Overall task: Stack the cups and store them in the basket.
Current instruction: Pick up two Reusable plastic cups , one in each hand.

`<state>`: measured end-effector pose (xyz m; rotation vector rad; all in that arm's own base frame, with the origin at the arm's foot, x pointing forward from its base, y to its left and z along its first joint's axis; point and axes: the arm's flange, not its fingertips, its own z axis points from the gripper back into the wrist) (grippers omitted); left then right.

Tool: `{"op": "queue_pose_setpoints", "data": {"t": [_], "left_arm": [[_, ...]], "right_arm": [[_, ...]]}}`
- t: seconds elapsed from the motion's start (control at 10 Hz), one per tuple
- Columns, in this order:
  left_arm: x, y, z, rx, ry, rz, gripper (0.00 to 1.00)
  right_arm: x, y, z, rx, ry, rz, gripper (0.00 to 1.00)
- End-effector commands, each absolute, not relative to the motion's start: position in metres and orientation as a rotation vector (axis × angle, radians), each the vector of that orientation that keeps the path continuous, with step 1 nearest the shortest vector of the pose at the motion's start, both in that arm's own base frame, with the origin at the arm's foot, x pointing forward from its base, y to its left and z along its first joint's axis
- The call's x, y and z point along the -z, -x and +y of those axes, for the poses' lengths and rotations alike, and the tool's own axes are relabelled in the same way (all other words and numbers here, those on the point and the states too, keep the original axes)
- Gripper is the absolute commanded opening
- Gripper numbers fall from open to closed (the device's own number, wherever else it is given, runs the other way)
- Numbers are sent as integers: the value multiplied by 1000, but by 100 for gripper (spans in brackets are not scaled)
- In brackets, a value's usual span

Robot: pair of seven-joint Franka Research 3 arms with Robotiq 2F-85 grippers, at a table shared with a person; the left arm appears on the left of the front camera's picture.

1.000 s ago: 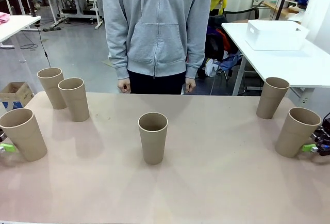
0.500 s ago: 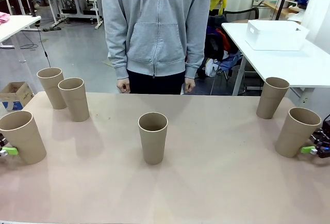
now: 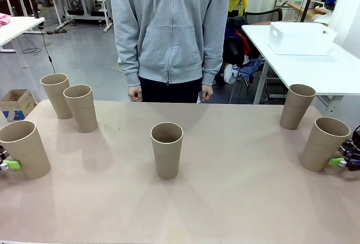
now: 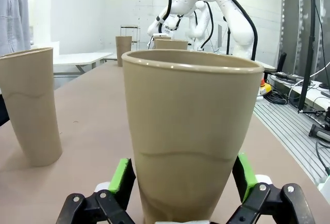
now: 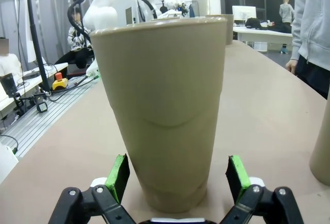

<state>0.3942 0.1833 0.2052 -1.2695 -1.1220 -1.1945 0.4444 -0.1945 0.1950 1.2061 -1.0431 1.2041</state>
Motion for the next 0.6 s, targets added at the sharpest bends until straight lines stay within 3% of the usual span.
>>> {"op": "queue_pose_setpoints", "data": {"t": [0.0, 0.5], "left_arm": [[-207, -392, 183, 1176, 1265, -1160, 100], [-213, -391, 183, 1148, 1272, -1173, 100]], "right_arm": [[-205, -446, -192, -1184, -1206, -1078, 100], [-218, -441, -188, -1188, -1246, -1007, 100]]}}
